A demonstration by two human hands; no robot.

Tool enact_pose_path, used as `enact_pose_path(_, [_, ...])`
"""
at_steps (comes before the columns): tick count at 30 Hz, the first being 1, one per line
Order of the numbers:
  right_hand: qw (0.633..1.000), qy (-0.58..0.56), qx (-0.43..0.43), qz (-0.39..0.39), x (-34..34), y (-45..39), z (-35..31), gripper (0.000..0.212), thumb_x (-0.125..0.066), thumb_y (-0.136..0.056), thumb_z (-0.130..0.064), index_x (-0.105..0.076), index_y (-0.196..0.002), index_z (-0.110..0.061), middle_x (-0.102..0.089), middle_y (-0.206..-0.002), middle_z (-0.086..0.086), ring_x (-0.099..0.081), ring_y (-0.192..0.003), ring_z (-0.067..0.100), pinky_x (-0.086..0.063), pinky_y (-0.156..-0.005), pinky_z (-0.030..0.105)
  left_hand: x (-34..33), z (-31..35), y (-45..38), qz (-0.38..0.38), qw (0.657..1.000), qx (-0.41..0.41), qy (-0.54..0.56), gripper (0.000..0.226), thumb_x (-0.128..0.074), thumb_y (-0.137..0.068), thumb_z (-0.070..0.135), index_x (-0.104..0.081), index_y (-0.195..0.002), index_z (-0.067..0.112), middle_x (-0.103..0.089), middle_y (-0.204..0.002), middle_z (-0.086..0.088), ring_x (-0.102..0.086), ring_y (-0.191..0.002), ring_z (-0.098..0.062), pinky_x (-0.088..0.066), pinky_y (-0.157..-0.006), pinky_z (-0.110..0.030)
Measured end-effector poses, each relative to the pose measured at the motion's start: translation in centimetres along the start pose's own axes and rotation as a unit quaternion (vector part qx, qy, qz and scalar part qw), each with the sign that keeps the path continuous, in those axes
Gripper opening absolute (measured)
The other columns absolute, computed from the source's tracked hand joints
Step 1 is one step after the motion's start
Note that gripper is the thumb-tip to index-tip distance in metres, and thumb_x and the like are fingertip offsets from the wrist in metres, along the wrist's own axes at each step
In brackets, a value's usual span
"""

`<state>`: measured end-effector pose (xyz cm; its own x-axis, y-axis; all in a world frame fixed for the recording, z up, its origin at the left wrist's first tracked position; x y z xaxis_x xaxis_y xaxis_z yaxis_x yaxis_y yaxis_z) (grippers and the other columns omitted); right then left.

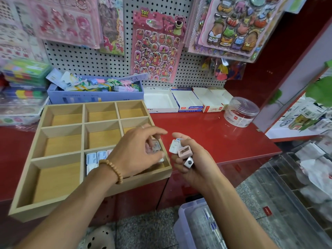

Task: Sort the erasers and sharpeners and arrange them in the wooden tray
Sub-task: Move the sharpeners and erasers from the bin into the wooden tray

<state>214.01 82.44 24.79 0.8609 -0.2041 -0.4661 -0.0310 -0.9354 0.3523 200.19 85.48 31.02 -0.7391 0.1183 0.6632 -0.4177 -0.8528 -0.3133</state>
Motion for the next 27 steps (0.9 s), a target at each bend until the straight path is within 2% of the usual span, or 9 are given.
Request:
enact_pose_path(2, [0.999,0.003,-0.014,-0.029,-1.0,0.0,0.4,0.025,-0.044,-0.096,-0.008,-0.067,-0.105,-0.008,-0.052,-0.064,0.007,-0.04,-0.042,0.011,-0.022,-0.033,0.018,-0.4,0.6,0.1,-0.022,0.999,-0.029,0.03,0.052,-0.081,-0.069,0.017,-0.066,-0.112,0.042,-0.058,-0.093,0.016,-0.058,-0.078,-0.008,-0.045,-0.063,-0.013])
enact_pose_path(5, [0.998,0.01,-0.029,-0.048,-1.9,-0.2,0.9,0.025,-0.041,-0.099,-0.009,-0.066,-0.1,-0.009,-0.055,-0.066,0.009,-0.041,-0.041,0.011,-0.023,-0.031,0.016,-0.6,0.3,0.0,-0.025,0.999,-0.033,0.023,0.045,-0.083,-0.071,0.016,-0.07,-0.109,0.035,-0.059,-0.091,0.018,-0.058,-0.078,-0.006,-0.041,-0.062,-0.01])
enact_pose_path(10, [0.998,0.029,-0.035,-0.052,-2.7,-0.4,0.9,0.027,-0.041,-0.1,-0.01,-0.067,-0.098,-0.008,-0.055,-0.063,0.009,-0.042,-0.041,0.01,-0.021,-0.034,0.018,-0.1,-0.6,-0.1,-0.024,0.999,-0.027,0.03,0.037,-0.084,-0.073,0.017,-0.072,-0.104,0.031,-0.059,-0.091,0.017,-0.06,-0.078,-0.002,-0.049,-0.067,-0.019])
enact_pose_path(13, [0.999,0.034,-0.032,-0.008,-2.2,-0.7,0.9,0.021,-0.046,-0.099,-0.01,-0.065,-0.104,-0.006,-0.057,-0.062,0.007,-0.043,-0.042,0.011,-0.022,-0.035,0.019,1.0,-1.4,-0.1,-0.014,1.0,-0.006,0.021,0.029,-0.082,-0.074,0.017,-0.071,-0.099,0.026,-0.061,-0.093,0.015,-0.06,-0.078,-0.003,-0.05,-0.068,-0.02])
enact_pose_path(15, [0.999,0.038,-0.017,0.027,-1.3,-0.7,0.5,0.019,-0.048,-0.098,-0.01,-0.064,-0.108,-0.005,-0.059,-0.065,0.007,-0.042,-0.043,0.012,-0.023,-0.035,0.019,2.0,-2.6,0.0,-0.015,0.999,0.026,-0.041,0.026,-0.081,-0.075,0.027,-0.07,-0.098,0.028,-0.063,-0.093,0.013,-0.06,-0.079,-0.004,-0.051,-0.074,-0.026])
enact_pose_path(18, [0.996,0.047,0.005,0.072,0.1,-0.4,-0.1,0.019,-0.049,-0.099,-0.01,-0.064,-0.111,-0.006,-0.058,-0.074,0.007,-0.041,-0.043,0.011,-0.024,-0.035,0.019,2.1,-4.4,0.3,-0.061,0.98,0.073,-0.174,0.031,-0.077,-0.077,0.041,-0.068,-0.103,0.027,-0.058,-0.089,0.014,-0.056,-0.084,-0.009,-0.051,-0.081,-0.035])
enact_pose_path(20, [0.995,0.05,0.014,0.088,0.5,-0.2,-0.5,0.019,-0.048,-0.098,-0.01,-0.063,-0.11,-0.007,-0.058,-0.075,0.008,-0.041,-0.041,0.01,-0.025,-0.035,0.019,1.6,-4.7,0.4,-0.086,0.969,0.078,-0.22,0.033,-0.074,-0.079,0.046,-0.067,-0.106,0.028,-0.052,-0.087,0.015,-0.054,-0.085,-0.009,-0.05,-0.08,-0.032])
enact_pose_path(25, [0.994,0.058,0.018,0.092,0.7,0.1,-0.6,0.019,-0.049,-0.099,-0.01,-0.062,-0.112,-0.005,-0.057,-0.076,0.009,-0.04,-0.04,0.01,-0.025,-0.034,0.019,0.3,-4.2,-0.2,-0.087,0.953,0.065,-0.284,0.028,-0.07,-0.082,0.048,-0.069,-0.104,0.03,-0.049,-0.087,0.013,-0.051,-0.086,-0.01,-0.042,-0.069,-0.025])
enact_pose_path(27, [0.994,0.063,0.02,0.088,0.6,0.2,-0.6,0.02,-0.05,-0.1,-0.011,-0.062,-0.113,-0.004,-0.057,-0.076,0.009,-0.04,-0.04,0.01,-0.025,-0.035,0.019,-0.2,-4.3,-0.5,-0.087,0.945,0.062,-0.31,0.03,-0.071,-0.081,0.049,-0.07,-0.106,0.031,-0.052,-0.088,0.012,-0.053,-0.088,-0.011,-0.044,-0.071,-0.026])
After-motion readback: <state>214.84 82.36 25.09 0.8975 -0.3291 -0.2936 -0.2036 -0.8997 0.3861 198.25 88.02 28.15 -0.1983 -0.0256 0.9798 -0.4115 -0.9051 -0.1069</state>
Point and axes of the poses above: each hand's wrist, its own y-axis away from the middle knuckle, its own x-axis out of the back of the hand, z = x × y, the point moved 8 cm from there along -y, towards the middle knuckle
